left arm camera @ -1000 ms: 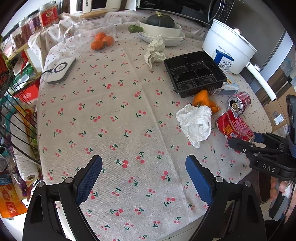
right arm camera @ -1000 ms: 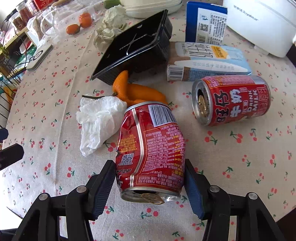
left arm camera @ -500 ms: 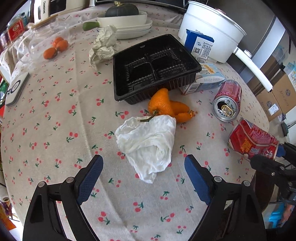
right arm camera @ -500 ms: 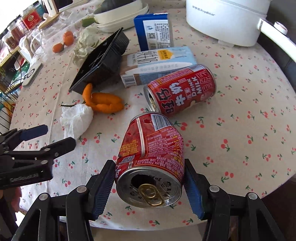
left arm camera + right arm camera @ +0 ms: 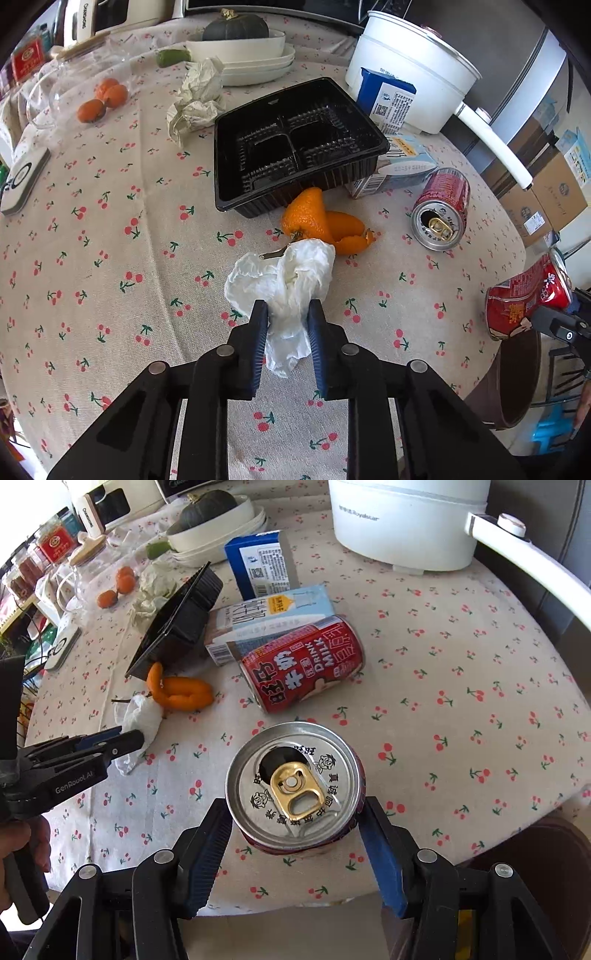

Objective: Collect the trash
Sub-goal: 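Grasp the crushed red can with the right tool while the left tool grasps the white tissue, then lift the tissue and crushed can and carry both over the brown bin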

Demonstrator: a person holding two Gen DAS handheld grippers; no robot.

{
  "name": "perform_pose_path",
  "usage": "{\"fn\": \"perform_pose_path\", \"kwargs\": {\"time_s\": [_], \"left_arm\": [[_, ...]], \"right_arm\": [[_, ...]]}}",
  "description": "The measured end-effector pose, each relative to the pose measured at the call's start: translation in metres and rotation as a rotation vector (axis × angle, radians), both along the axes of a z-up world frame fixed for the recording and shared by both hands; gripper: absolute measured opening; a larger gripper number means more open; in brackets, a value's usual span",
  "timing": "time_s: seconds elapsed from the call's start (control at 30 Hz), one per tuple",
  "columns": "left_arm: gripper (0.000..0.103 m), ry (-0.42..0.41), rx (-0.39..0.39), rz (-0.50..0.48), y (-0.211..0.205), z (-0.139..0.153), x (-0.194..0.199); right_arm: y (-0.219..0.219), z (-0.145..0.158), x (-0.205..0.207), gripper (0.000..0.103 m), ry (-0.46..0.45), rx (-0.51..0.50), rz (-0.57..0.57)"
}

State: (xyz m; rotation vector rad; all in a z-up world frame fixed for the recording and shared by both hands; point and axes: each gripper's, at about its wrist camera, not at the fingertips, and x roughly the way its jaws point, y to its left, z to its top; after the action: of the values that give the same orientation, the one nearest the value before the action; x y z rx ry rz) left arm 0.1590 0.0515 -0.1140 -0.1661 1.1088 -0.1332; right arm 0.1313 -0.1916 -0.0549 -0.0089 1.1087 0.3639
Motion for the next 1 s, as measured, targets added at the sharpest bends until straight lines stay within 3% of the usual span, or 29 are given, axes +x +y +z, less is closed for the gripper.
{"fn": "perform_pose_path", "kwargs": {"time_s": [0.43, 1.0], "left_arm": [[0.019, -0.045, -0.053, -0.074, -0.033, 0.03, -0.027], [0.019, -0.058, -0.062, -0.271, -0.133, 0.035, -0.04]], "right_arm": [[-0.019, 0.016, -0.013, 0.062, -0.049, 0.015, -0.032], [-0.1, 0.022, -0.036, 0.062, -0.058, 0.014, -0.161]]}}
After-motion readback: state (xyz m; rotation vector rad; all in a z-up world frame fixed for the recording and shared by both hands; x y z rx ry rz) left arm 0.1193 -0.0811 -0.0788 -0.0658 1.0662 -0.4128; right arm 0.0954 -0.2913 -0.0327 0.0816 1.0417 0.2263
